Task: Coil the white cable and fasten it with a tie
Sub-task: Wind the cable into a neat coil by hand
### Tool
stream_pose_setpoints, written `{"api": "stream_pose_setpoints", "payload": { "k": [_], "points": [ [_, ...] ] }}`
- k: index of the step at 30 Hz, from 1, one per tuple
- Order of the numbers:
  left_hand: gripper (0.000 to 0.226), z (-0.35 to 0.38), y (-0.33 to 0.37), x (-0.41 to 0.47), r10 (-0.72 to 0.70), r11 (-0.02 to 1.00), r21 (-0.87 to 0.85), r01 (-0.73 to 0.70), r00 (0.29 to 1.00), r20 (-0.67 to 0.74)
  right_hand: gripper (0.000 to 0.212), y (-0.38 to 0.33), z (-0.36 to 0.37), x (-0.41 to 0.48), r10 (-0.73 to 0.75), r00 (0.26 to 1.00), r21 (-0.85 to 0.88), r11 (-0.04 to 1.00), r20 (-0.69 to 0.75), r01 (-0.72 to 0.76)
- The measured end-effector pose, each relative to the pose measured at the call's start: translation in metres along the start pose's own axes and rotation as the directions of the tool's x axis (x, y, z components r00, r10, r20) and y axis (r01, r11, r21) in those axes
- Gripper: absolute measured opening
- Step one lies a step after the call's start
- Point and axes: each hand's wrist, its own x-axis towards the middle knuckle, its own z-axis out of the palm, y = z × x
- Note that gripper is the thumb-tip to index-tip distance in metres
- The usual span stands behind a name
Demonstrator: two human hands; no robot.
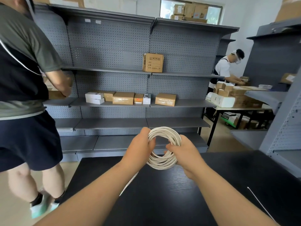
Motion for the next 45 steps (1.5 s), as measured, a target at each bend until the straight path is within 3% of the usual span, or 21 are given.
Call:
{"api": "stream_pose_setpoints", "payload": {
  "k": [6, 10, 15, 19, 22, 28, 32, 37, 41, 45],
  "points": [
    [0.005, -0.010, 0.007, 0.003, 0.089, 0.991, 0.102, -0.091, 0.996, 0.021, 0.016, -0.002, -0.004, 0.001, -0.033, 0.999, -0.021, 0.999, 0.034, 0.033],
    [0.004, -0.011, 0.010, 0.005, 0.085, 0.969, 0.225, -0.098, 0.994, 0.069, 0.020, -0.008, -0.007, -0.001, -0.167, 0.985, -0.244, 0.955, 0.037, 0.171],
    [0.009, -0.008, 0.017, 0.000, 0.118, 0.876, 0.439, -0.200, 0.971, 0.206, 0.022, -0.015, -0.005, -0.004, -0.310, 0.940, -0.602, 0.727, 0.141, 0.331],
    [0.004, -0.001, 0.014, -0.005, 0.131, 0.886, 0.412, -0.215, 0.966, 0.222, 0.011, -0.011, -0.002, -0.001, -0.284, 0.929, -0.766, 0.534, 0.236, 0.358],
    [0.011, 0.001, 0.009, -0.005, 0.111, 0.952, 0.273, -0.141, 0.986, 0.122, 0.008, -0.007, -0.001, 0.001, -0.271, 0.940, -0.752, 0.572, 0.206, 0.329],
    [0.006, 0.008, 0.000, -0.009, -0.069, 0.998, 0.012, 0.069, 0.998, -0.016, 0.008, 0.001, -0.003, 0.004, -0.219, 0.975, -0.572, 0.797, 0.027, 0.194],
    [0.013, 0.010, -0.002, -0.005, -0.129, 0.991, -0.031, 0.128, 0.991, -0.033, 0.015, 0.008, -0.001, 0.006, -0.104, 0.989, -0.238, 0.968, -0.109, 0.076],
    [0.011, 0.011, 0.000, -0.002, -0.137, 0.981, -0.141, 0.131, 0.990, -0.037, 0.014, 0.012, 0.005, 0.007, 0.057, 0.987, 0.119, 0.992, -0.152, -0.039],
    [0.001, 0.008, -0.003, -0.002, -0.040, 0.999, -0.010, 0.039, 0.999, -0.026, 0.013, 0.008, 0.001, 0.004, 0.035, 0.998, 0.107, 0.994, -0.044, -0.030],
    [0.004, 0.003, 0.000, -0.001, 0.041, 0.979, 0.195, -0.054, 0.997, 0.066, 0.020, -0.001, -0.008, 0.002, -0.067, 0.998, -0.148, 0.987, -0.013, 0.065]
  ]
}}
